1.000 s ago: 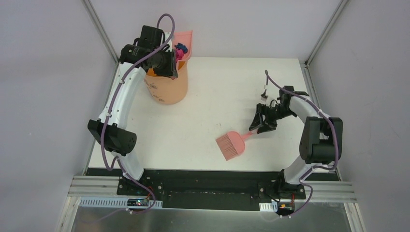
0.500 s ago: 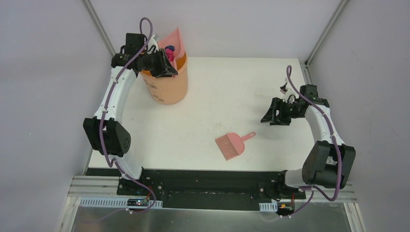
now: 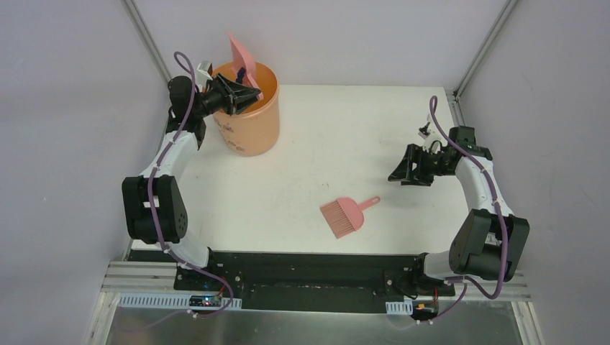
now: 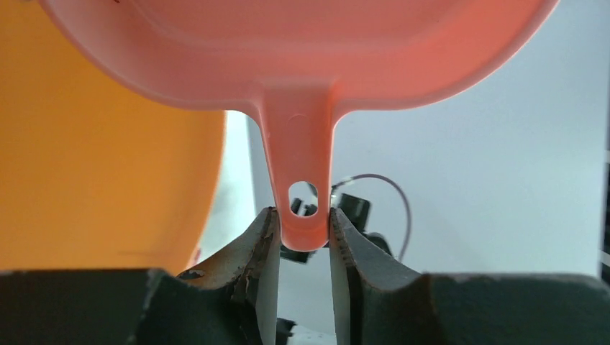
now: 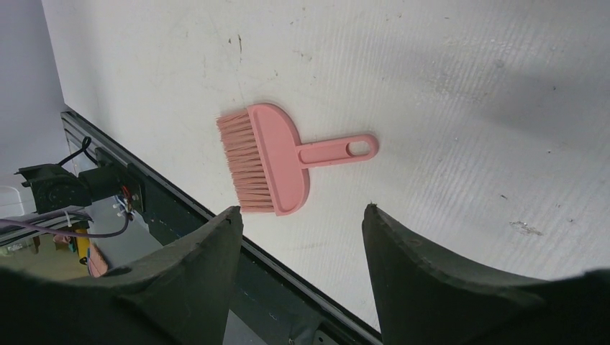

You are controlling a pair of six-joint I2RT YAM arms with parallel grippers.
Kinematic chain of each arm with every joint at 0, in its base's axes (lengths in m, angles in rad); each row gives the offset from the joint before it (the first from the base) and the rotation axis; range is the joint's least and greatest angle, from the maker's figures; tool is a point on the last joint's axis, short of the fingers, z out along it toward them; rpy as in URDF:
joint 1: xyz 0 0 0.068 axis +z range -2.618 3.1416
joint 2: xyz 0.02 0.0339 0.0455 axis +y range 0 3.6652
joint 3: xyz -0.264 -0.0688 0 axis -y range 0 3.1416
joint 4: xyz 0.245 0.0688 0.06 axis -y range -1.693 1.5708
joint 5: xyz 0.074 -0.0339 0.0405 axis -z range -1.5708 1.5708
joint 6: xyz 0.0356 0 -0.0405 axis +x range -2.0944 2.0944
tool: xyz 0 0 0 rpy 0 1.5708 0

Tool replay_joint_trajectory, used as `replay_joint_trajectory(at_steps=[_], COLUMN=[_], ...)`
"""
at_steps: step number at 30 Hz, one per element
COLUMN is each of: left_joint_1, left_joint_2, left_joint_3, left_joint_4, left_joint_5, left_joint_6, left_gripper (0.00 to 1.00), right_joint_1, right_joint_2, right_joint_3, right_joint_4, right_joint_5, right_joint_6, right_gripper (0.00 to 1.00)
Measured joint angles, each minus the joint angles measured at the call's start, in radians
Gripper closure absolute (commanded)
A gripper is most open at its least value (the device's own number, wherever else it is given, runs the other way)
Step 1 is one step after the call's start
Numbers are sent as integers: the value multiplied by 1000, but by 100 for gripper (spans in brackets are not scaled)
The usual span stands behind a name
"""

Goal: Sweep away the paper scraps from the table

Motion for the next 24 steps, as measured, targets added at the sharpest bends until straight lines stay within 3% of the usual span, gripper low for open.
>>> replay_joint_trajectory(at_steps=[3, 7, 24], left_joint_1=[1, 1, -1], left_joint_2=[17, 14, -32], left_joint_3=[-27, -28, 3], left_joint_4=[199, 297, 89], left_joint_5=[22, 40, 72], left_joint_6=[-159, -219, -31], left_gripper=[100, 100, 100], right_joint_1=[-3, -8, -9], right_joint_2=[0, 0, 8], right_joint_3=[0, 0, 0], right_joint_4=[-1, -2, -3], right_joint_5=[-10, -26, -47], right_joint_6=[-1, -2, -3], right_gripper=[36, 36, 36])
